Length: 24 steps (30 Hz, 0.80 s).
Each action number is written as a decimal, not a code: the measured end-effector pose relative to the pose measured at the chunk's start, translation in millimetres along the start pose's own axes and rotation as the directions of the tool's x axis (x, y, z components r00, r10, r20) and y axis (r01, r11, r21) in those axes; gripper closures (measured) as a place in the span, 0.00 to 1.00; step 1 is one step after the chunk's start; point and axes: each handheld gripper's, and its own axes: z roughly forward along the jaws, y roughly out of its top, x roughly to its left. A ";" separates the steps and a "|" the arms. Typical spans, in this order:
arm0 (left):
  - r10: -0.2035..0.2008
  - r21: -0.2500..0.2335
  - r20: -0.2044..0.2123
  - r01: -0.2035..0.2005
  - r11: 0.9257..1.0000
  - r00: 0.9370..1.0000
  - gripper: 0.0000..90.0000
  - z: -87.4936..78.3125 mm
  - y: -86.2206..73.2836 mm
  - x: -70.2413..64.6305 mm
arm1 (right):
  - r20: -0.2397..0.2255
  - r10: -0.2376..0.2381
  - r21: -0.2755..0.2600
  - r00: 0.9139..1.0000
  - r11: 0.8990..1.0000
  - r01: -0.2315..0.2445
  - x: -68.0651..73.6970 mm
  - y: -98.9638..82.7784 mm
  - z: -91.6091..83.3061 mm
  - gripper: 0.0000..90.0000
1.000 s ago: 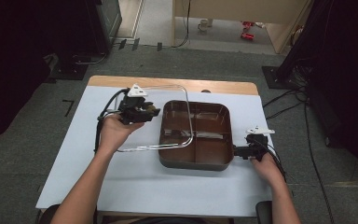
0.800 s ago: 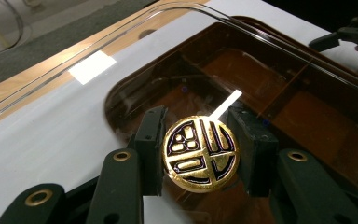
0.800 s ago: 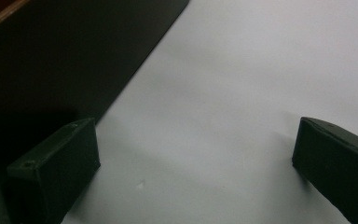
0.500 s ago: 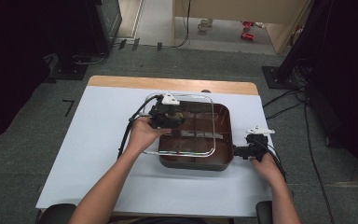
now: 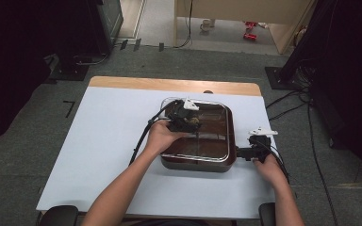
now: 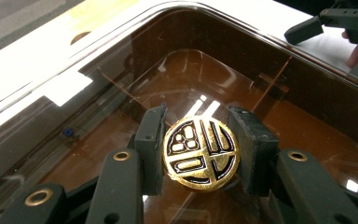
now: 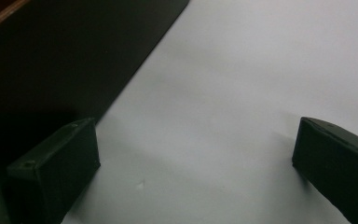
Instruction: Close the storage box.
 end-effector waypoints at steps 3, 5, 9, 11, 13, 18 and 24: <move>-0.005 0.002 0.001 0.005 1.000 1.000 0.66 5.1 0.2 -2.9 | 0.000 0.000 0.000 1.000 1.000 0.000 0.0 0.0 0.0 0.00; -0.008 0.007 0.004 0.008 1.000 1.000 0.66 8.5 0.3 -5.2 | 0.000 0.000 0.000 1.000 1.000 0.000 0.0 0.0 0.0 0.00; -0.004 0.005 -0.008 0.004 1.000 1.000 0.66 13.3 0.7 -10.5 | 0.000 0.000 0.000 1.000 1.000 0.000 0.0 0.0 0.0 0.00; 0.001 0.011 -0.008 -0.001 1.000 1.000 0.66 14.5 0.7 -13.2 | 0.000 0.000 0.000 1.000 1.000 0.000 0.0 0.0 0.0 0.00; 0.006 0.013 -0.011 -0.006 1.000 1.000 0.66 15.7 0.3 -16.6 | 0.000 0.000 0.000 1.000 1.000 0.000 0.0 0.0 0.0 0.00; -0.018 0.037 -0.010 0.019 0.999 1.000 0.66 16.2 0.1 -19.0 | 0.000 0.000 0.000 1.000 1.000 0.000 0.0 0.0 0.0 0.00; -0.006 0.029 -0.015 0.007 1.000 1.000 0.66 18.0 -1.6 -19.7 | 0.000 -0.001 0.000 1.000 1.000 0.001 0.0 0.0 0.1 0.00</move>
